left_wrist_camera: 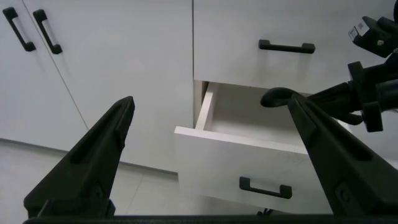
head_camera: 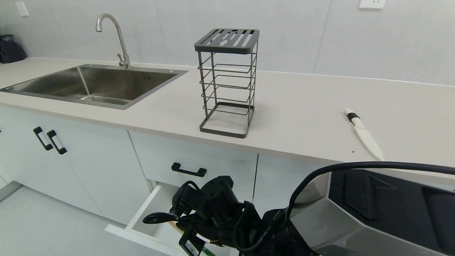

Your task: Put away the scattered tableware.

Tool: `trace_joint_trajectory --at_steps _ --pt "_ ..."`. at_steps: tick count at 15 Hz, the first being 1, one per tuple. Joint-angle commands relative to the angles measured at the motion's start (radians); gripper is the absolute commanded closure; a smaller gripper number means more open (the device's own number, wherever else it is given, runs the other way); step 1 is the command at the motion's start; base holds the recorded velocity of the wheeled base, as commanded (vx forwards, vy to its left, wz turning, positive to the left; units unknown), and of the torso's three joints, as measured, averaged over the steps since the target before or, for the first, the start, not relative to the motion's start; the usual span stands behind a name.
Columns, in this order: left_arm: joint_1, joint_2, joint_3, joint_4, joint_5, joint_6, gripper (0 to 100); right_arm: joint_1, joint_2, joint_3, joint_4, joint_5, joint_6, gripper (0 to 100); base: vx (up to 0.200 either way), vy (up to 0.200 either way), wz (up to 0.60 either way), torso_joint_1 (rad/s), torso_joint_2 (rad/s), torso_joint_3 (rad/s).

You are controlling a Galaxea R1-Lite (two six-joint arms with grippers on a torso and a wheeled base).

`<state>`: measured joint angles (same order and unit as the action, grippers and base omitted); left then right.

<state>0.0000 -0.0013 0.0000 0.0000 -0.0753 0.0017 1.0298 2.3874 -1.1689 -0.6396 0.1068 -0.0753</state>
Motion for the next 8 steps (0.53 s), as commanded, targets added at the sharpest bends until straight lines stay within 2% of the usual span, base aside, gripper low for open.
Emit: trace_joint_trajectory --at_steps 1,8 --pt "0.000 0.001 0.000 0.000 0.000 0.000 0 -0.011 0.024 0.002 -0.002 0.001 0.006 100 0.000 0.000 0.00 0.000 0.00 0.000" --pt "0.000 0.001 0.000 0.000 0.000 0.000 0 -0.027 0.119 -0.001 -0.049 -0.002 0.068 100 0.000 0.000 0.00 0.000 0.00 0.000"
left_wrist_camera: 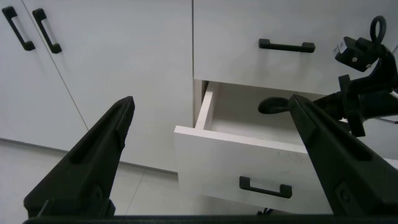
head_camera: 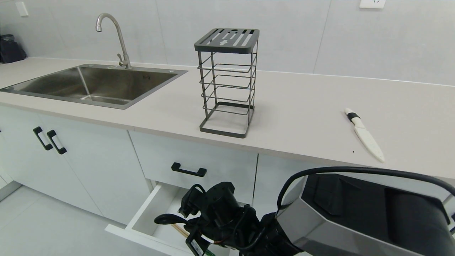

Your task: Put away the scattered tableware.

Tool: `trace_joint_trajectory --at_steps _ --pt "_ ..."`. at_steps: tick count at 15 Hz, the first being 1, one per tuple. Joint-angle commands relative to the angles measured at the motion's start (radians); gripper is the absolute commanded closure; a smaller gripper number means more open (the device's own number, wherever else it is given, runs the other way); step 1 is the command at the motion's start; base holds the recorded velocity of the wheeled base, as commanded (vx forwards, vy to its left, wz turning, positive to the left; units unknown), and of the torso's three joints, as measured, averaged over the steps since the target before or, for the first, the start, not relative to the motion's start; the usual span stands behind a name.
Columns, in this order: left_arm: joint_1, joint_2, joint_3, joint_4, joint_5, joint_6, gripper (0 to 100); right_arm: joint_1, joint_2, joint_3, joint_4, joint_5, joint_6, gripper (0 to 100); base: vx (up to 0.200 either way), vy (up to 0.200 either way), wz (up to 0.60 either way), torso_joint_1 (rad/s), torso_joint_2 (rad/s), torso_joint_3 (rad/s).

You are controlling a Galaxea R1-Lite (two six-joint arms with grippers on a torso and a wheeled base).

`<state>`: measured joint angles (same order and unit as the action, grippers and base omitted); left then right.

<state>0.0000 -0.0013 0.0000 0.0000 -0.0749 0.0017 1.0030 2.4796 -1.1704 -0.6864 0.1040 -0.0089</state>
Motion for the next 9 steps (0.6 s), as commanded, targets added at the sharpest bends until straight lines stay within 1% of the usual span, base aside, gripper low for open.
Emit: trace_joint_trajectory --at_steps 1,6,9 --pt "0.000 0.001 0.000 0.000 0.000 0.000 0 0.000 0.039 -0.006 -0.002 0.000 0.007 100 0.000 0.000 0.00 0.000 0.00 0.000" --pt "0.000 0.001 0.000 0.000 0.000 0.000 0 -0.014 0.075 -0.040 0.001 -0.006 0.006 100 0.000 0.000 0.00 0.000 0.00 0.000" --pt "0.000 0.001 0.000 0.000 0.000 0.000 0 -0.038 0.079 -0.066 0.034 -0.006 -0.065 100 0.000 0.000 0.00 0.000 0.00 0.000"
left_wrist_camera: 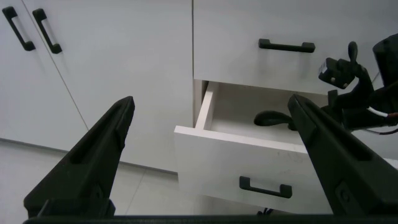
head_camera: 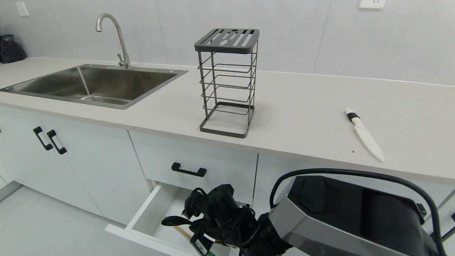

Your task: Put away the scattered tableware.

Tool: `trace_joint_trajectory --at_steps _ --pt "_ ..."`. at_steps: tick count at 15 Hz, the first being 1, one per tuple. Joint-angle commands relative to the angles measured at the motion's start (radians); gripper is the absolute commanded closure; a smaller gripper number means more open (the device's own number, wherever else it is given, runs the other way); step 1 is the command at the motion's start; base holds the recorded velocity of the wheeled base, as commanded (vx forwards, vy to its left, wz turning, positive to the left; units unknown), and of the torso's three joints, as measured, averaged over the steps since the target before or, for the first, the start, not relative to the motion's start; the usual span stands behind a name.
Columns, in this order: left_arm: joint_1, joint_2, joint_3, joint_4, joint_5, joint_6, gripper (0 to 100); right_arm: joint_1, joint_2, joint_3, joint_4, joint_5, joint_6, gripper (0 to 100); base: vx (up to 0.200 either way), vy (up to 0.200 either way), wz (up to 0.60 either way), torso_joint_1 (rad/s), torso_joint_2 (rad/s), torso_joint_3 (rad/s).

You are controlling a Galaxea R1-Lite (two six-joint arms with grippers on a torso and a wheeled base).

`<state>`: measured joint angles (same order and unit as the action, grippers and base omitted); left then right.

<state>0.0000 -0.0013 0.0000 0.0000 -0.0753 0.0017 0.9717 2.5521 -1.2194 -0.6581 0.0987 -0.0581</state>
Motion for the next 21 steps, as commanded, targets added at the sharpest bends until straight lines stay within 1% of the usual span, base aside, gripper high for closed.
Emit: trace_joint_trajectory --at_steps 1,2,4,8,12,15,21 --pt "0.000 0.001 0.000 0.000 0.000 0.000 0 -0.008 0.008 -0.034 0.011 -0.004 -0.031 100 0.000 0.000 0.00 0.000 0.00 0.000" --pt "0.000 0.001 0.000 0.000 0.000 0.000 0 -0.014 0.022 -0.075 0.012 -0.048 -0.032 100 0.000 0.000 0.00 0.000 0.00 0.000" --pt "0.000 0.001 0.000 0.000 0.000 0.000 0 -0.016 0.050 -0.103 0.012 -0.076 -0.034 100 0.000 0.000 0.00 0.000 0.00 0.000" --pt "0.000 0.001 0.000 0.000 0.000 0.000 0 -0.005 0.062 -0.108 0.011 -0.068 -0.062 100 0.000 0.000 0.00 0.000 0.00 0.000" --pt "0.000 0.001 0.000 0.000 0.000 0.000 0 -0.013 0.073 -0.129 0.012 -0.076 -0.066 100 0.000 0.000 0.00 -0.145 0.24 0.093" --pt "0.000 0.001 0.000 0.000 0.000 0.000 0 -0.013 0.079 -0.137 0.012 -0.076 -0.066 100 0.000 0.000 0.00 -0.031 0.09 0.024" --pt "0.000 0.001 0.000 0.000 0.000 0.000 0 -0.022 0.083 -0.177 0.084 -0.067 -0.097 100 0.000 0.000 0.00 0.000 0.00 0.000"
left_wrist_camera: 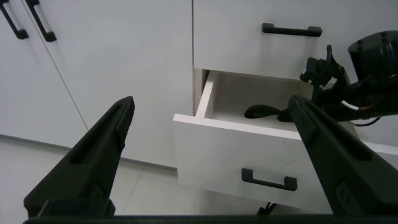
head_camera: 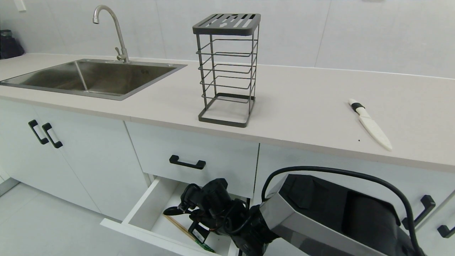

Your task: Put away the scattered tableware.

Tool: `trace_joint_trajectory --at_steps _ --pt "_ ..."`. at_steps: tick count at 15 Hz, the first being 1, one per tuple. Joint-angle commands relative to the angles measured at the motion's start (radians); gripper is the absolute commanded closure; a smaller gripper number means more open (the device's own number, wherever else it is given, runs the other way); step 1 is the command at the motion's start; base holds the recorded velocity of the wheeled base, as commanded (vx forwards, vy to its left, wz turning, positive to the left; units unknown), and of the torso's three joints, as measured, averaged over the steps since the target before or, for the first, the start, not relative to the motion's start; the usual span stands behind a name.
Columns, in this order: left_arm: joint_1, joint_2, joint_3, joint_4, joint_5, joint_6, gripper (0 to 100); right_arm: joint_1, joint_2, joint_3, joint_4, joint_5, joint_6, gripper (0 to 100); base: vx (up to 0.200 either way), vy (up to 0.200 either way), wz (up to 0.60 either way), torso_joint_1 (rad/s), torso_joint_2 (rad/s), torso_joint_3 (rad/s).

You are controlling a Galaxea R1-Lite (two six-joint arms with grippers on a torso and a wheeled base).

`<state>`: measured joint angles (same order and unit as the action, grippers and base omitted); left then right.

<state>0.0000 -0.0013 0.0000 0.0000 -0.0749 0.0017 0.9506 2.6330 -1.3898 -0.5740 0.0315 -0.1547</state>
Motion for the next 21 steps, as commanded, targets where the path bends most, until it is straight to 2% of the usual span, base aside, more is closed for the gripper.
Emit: trace_joint_trajectory --at_steps 1,4,21 --pt "0.000 0.001 0.000 0.000 0.000 0.000 0 -0.001 0.002 -0.006 0.000 0.001 -0.002 100 0.000 0.000 0.00 0.000 0.00 0.000" --pt "0.000 0.001 0.000 0.000 0.000 0.000 0 -0.001 0.002 -0.031 0.063 0.041 -0.009 100 0.000 0.000 0.00 0.000 0.00 0.000" --pt "0.000 0.001 0.000 0.000 0.000 0.000 0 -0.001 0.013 -0.044 0.036 0.051 -0.020 100 0.000 0.000 0.00 -0.044 0.08 0.033"
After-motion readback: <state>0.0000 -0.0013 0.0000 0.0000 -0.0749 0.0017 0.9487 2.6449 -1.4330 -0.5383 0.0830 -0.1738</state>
